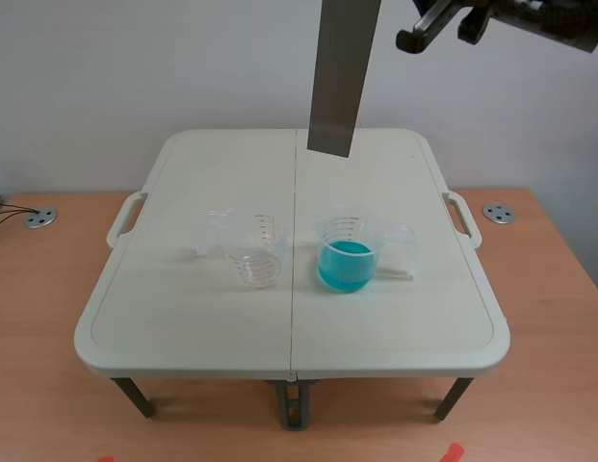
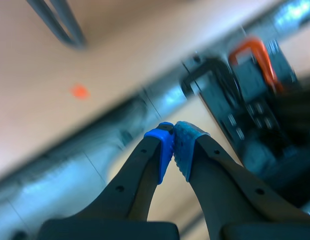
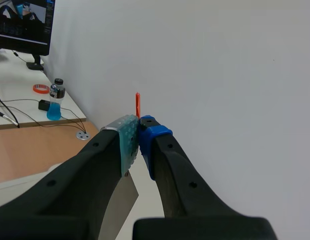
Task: Hold the metal plate by the orange handle, dip it into the blue solution, take it out and point at it, then put the plate back in the beaker on the left.
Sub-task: 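Point at the plate with the left hand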
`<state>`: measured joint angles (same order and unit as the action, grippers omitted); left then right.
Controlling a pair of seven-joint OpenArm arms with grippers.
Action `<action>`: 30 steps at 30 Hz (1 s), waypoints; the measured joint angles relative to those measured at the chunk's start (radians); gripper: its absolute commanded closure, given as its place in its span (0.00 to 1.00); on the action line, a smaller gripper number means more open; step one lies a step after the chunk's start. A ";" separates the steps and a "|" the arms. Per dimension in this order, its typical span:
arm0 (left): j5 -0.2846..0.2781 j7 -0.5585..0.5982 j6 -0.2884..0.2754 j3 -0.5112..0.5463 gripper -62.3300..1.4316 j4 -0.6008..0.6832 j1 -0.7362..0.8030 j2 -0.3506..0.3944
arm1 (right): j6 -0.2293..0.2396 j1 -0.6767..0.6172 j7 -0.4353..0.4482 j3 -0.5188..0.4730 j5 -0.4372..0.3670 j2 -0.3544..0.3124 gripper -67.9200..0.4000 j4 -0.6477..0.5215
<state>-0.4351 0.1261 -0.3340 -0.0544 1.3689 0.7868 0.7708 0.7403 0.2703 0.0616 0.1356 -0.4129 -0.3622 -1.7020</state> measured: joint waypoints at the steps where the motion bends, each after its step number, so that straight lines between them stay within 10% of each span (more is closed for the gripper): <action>1: -0.005 0.000 0.000 0.021 0.95 0.027 0.000 0.011 | 0.000 0.000 0.000 -0.006 -0.012 -0.013 0.97 0.000; 15: -0.037 -0.002 -0.098 0.052 0.95 0.244 -0.240 0.063 | 0.000 -0.003 -0.016 -0.023 -0.045 -0.095 0.97 0.028; 24: -0.031 -0.106 -0.108 -0.192 0.95 0.243 -0.589 0.051 | 0.000 -0.005 -0.010 -0.023 -0.049 -0.095 0.97 0.107; 30: 0.058 -0.175 -0.108 -0.358 0.95 0.203 -0.785 -0.087 | -0.001 0.014 0.006 0.014 -0.050 -0.095 0.97 0.159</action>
<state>-0.3775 -0.0490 -0.4416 -0.4122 1.5719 0.0013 0.6834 0.7391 0.2844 0.0677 0.1497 -0.4633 -0.4568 -1.5425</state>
